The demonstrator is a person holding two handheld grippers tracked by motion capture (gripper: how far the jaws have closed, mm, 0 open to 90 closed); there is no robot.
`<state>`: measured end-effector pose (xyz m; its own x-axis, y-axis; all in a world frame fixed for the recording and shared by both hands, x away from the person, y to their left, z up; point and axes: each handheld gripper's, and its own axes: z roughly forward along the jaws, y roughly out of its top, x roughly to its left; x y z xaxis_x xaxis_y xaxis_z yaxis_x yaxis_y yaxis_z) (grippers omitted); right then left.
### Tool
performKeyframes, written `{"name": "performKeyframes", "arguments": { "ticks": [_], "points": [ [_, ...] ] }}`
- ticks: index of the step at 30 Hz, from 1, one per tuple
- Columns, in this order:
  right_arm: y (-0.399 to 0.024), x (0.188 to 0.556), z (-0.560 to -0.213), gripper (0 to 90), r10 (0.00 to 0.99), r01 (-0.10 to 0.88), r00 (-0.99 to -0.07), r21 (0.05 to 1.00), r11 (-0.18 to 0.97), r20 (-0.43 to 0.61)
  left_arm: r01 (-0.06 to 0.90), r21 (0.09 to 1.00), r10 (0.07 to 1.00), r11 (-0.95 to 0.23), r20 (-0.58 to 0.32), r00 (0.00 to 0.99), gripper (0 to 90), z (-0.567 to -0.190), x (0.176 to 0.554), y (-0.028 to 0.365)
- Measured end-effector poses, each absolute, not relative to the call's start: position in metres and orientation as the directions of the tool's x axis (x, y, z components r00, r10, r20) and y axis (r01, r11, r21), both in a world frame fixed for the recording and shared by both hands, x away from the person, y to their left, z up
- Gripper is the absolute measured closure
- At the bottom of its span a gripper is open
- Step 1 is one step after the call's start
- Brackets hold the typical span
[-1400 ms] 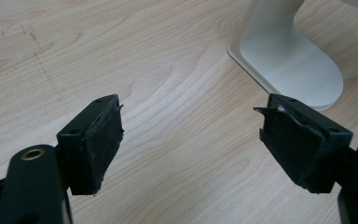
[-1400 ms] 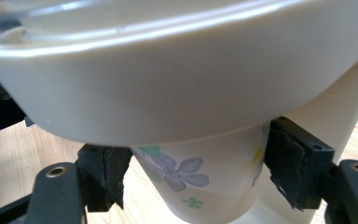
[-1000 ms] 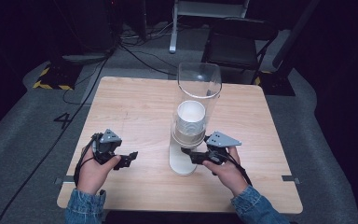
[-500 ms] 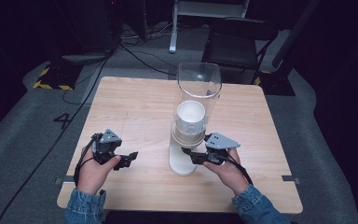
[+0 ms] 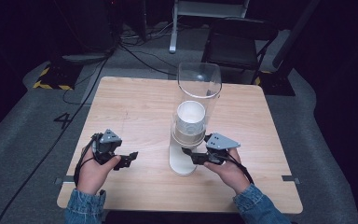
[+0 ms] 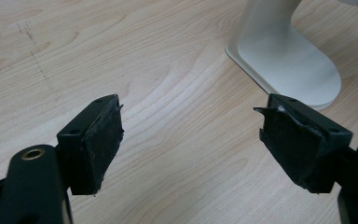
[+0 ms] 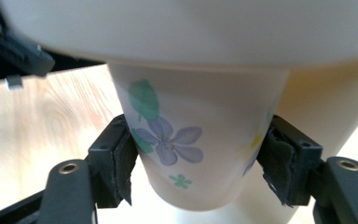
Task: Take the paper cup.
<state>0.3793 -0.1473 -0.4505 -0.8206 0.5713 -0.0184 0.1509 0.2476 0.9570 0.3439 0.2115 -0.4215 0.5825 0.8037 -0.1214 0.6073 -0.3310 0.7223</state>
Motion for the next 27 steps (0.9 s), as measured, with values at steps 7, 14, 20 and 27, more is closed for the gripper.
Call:
{"name": "performKeyframes", "arguments": {
  "ticks": [7, 14, 20, 27],
  "points": [
    [-0.142, 0.373, -0.451, 33.7, 0.599, 0.257, -0.796, 0.944, 0.206, 0.086, 0.608, 0.723, 0.804, -0.327, -0.125, 0.581, 20.8, -0.422, 0.344, 0.212],
    [-0.139, 0.375, -0.474, 36.5, 0.603, 0.321, -0.793, 0.902, 0.291, 0.088, 0.605, 0.728, 0.805, -0.322, -0.126, 0.58, 20.8, -0.42, 0.343, 0.214],
    [-0.138, 0.375, -0.475, 35.9, 0.597, 0.269, -0.802, 0.899, 0.345, 0.01, 0.61, 0.725, 0.807, -0.32, -0.128, 0.576, 20.8, -0.421, 0.344, 0.215],
    [-0.139, 0.375, -0.481, 35.6, 0.588, 0.269, -0.809, 0.874, 0.405, -0.024, 0.607, 0.727, 0.804, -0.323, -0.127, 0.581, 20.8, -0.42, 0.344, 0.213]
  ]
}}
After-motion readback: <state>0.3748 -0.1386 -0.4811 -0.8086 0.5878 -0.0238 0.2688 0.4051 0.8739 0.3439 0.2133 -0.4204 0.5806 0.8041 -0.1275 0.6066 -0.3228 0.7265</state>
